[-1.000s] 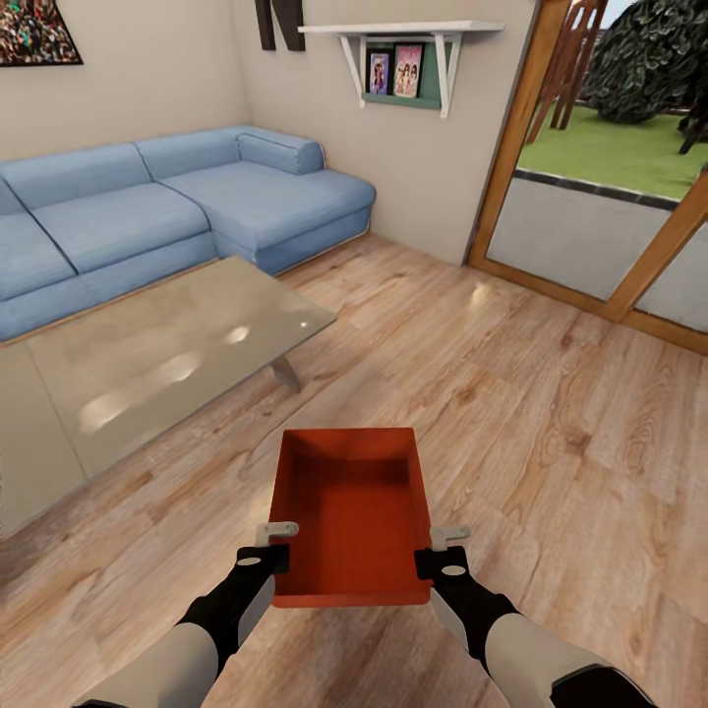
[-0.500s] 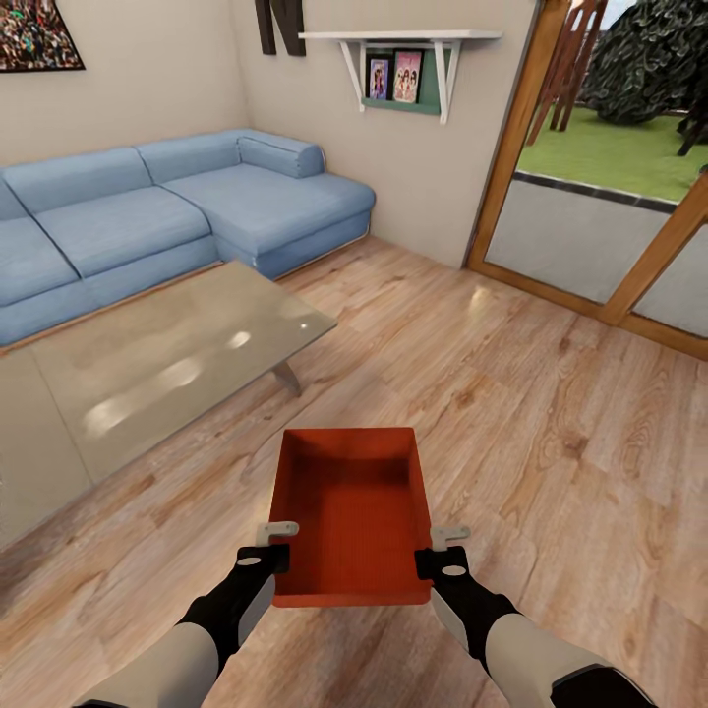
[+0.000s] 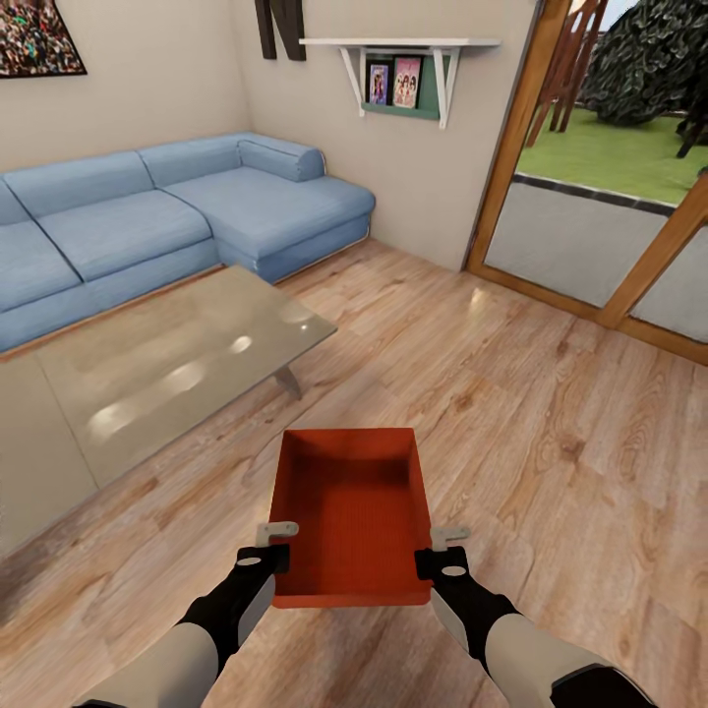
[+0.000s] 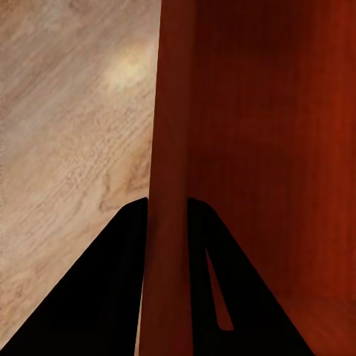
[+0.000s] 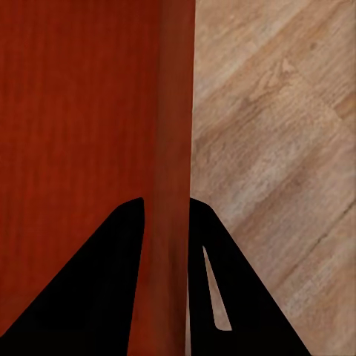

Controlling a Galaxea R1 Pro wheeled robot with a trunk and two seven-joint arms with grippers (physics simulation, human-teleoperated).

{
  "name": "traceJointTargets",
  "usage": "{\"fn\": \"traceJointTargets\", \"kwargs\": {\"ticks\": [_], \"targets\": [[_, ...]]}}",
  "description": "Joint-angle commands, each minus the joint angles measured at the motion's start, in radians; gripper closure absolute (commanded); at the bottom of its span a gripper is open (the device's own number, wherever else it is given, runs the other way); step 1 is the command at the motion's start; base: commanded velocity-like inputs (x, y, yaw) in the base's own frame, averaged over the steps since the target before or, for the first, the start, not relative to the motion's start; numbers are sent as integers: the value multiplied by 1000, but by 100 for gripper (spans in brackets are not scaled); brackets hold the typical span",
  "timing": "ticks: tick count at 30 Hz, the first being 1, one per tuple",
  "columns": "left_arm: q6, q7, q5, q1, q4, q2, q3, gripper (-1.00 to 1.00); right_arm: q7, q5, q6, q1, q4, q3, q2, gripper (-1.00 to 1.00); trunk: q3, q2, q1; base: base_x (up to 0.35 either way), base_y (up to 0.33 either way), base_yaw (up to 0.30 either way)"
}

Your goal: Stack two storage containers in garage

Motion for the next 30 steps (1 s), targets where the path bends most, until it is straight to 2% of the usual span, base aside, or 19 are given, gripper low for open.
{"fn": "traceJointTargets", "kwargs": {"ticks": [1,30], "targets": [[6,13,25,0,0,1,-1,100,-4,4,0,-1,-4,-13,0,100,3,7,-4,0,0,0],[6,13,28,0,0,0,-1,100,-4,5,-9,-1,-6,-13,-1,100,93,210,-115,0,0,0]]}}
